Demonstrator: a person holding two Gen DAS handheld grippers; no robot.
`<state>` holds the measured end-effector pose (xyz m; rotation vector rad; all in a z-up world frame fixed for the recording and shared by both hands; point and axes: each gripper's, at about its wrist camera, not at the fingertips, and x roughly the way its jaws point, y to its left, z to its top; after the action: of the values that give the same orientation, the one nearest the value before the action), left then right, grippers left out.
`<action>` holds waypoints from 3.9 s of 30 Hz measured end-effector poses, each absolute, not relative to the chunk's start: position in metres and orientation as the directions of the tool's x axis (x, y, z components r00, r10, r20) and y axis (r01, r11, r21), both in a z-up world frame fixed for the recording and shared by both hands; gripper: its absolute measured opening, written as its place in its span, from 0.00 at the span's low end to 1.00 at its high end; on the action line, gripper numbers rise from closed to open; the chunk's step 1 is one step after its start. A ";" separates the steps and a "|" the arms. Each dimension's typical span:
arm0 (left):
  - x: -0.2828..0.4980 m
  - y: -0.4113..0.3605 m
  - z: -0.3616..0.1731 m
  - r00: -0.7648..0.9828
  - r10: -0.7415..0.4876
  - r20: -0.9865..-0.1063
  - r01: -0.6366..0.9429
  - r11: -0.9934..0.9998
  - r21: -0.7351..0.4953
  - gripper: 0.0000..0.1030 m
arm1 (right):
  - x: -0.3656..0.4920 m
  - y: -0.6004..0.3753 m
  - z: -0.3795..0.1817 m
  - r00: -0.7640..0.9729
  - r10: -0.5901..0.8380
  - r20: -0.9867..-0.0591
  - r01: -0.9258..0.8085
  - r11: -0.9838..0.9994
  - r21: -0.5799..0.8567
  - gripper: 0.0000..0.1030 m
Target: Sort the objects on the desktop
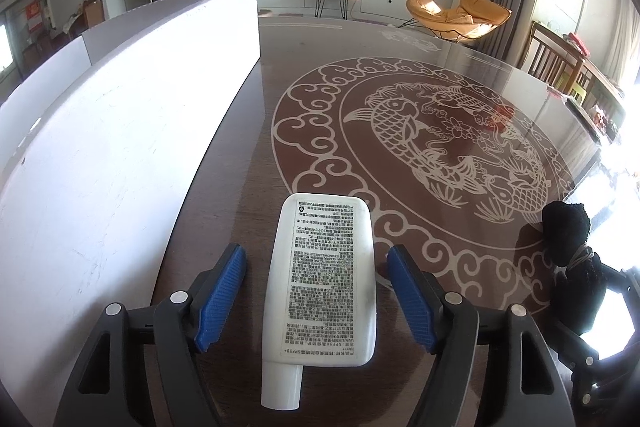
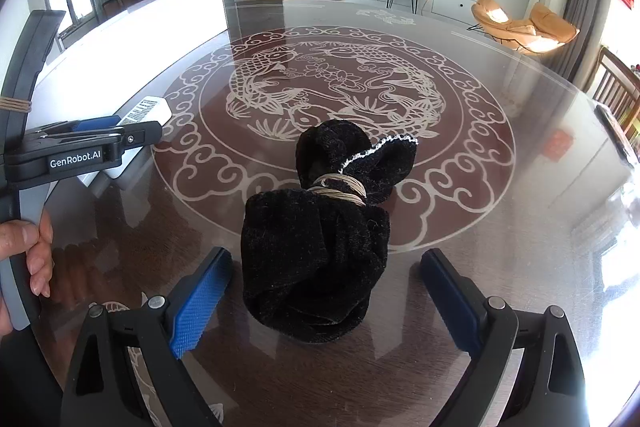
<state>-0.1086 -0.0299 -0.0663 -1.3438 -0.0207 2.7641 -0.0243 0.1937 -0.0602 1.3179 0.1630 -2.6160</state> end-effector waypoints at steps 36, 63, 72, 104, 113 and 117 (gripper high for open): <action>-0.106 -0.029 -0.068 -0.613 0.059 -0.788 -0.060 -0.998 -0.027 0.72 | -0.024 0.194 -0.060 -0.579 -0.135 -0.804 0.234 -0.972 -0.006 0.93; -0.072 -0.038 -0.060 -0.620 0.138 -0.772 -0.078 -0.990 -0.114 0.49 | -0.046 0.222 -0.046 -0.472 -0.315 -0.824 0.235 -0.945 0.226 0.94; -0.017 -0.046 -0.003 -0.740 0.240 -0.628 -0.080 -0.959 -0.271 0.49 | -0.055 0.199 -0.008 -0.472 -0.248 -0.846 0.361 -0.930 0.071 0.34; -0.013 -0.239 0.043 -0.585 -0.311 -0.749 0.447 -0.894 0.022 0.98 | -0.118 -0.106 0.095 -0.485 -0.395 -0.780 0.640 -0.768 -0.009 1.00; 0.018 -0.228 0.060 -0.511 -0.374 -0.774 0.537 -0.842 0.051 0.98 | -0.108 -0.067 0.130 -0.493 -0.442 -0.749 0.603 -0.795 0.072 1.00; 0.031 -0.227 0.077 -0.545 -0.398 -0.738 0.557 -0.830 0.035 0.98 | -0.104 -0.079 0.125 -0.398 -0.484 -0.779 0.664 -0.738 0.119 1.00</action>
<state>0.0313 -0.2273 0.0773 -1.5007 -0.3925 3.3541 -0.1040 -0.0791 0.1246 1.1046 0.2745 -2.1521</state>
